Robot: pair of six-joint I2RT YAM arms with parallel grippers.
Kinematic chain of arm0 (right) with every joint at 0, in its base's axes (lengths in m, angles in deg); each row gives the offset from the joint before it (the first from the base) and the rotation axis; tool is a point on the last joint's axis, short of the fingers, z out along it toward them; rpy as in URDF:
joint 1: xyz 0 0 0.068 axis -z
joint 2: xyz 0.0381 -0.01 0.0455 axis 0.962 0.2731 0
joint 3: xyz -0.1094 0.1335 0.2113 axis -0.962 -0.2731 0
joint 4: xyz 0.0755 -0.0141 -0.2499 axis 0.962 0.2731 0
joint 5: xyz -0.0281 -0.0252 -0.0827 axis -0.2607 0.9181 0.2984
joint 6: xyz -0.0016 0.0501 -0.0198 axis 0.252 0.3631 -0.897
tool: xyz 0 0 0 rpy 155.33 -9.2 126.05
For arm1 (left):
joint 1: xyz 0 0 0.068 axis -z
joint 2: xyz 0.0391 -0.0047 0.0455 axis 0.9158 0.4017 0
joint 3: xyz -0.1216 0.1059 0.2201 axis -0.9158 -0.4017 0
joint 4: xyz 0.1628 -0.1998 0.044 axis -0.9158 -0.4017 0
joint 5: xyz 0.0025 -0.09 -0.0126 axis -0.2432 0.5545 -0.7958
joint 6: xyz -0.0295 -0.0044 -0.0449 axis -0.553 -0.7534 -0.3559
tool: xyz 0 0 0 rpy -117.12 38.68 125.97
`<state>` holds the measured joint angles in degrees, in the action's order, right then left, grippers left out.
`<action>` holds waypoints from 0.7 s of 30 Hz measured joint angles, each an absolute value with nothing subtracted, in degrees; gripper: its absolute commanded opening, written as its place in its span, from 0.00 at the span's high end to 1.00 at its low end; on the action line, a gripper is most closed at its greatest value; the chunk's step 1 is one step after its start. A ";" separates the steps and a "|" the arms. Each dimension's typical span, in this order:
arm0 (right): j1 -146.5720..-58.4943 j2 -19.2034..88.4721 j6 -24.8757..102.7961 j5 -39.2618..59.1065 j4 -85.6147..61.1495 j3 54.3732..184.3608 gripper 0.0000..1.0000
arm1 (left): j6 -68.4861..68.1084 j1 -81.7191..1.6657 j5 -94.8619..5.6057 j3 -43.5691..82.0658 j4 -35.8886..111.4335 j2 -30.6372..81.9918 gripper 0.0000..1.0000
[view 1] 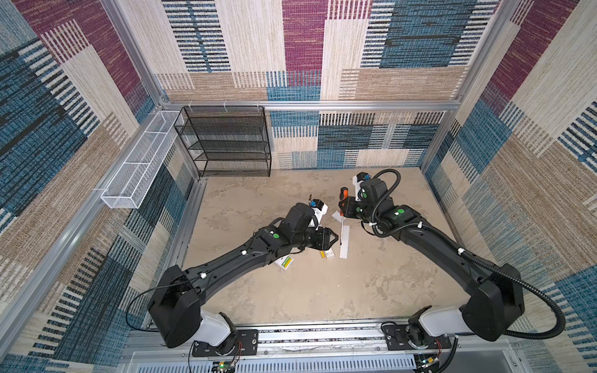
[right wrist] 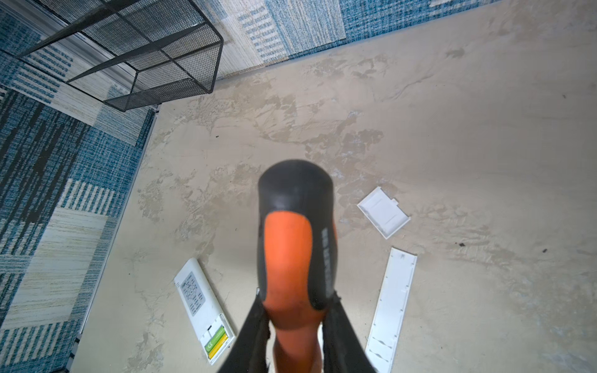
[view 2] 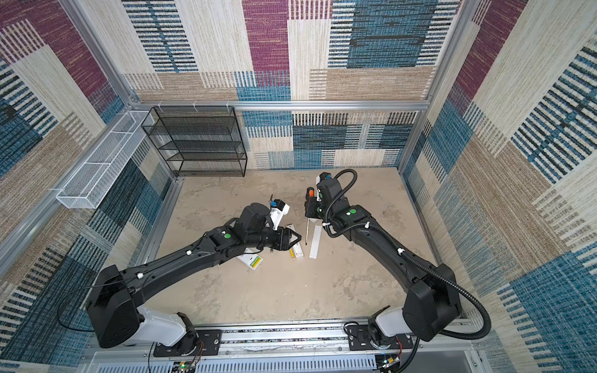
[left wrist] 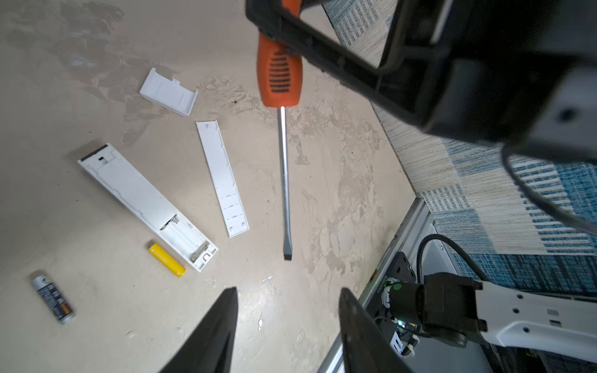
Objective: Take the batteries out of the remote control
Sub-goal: 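Carry the screwdriver toward the remote while the left gripper moves toward it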
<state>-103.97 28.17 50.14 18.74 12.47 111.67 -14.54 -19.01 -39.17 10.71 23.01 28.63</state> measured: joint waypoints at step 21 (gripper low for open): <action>-105.15 27.10 51.61 14.48 12.45 112.13 0.70 | -17.82 -18.46 -40.11 8.41 34.13 33.95 1.00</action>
<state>-105.15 27.10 51.61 14.48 12.45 112.13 -17.82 -18.46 -40.11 8.41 34.13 33.95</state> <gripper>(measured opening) 0.246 0.051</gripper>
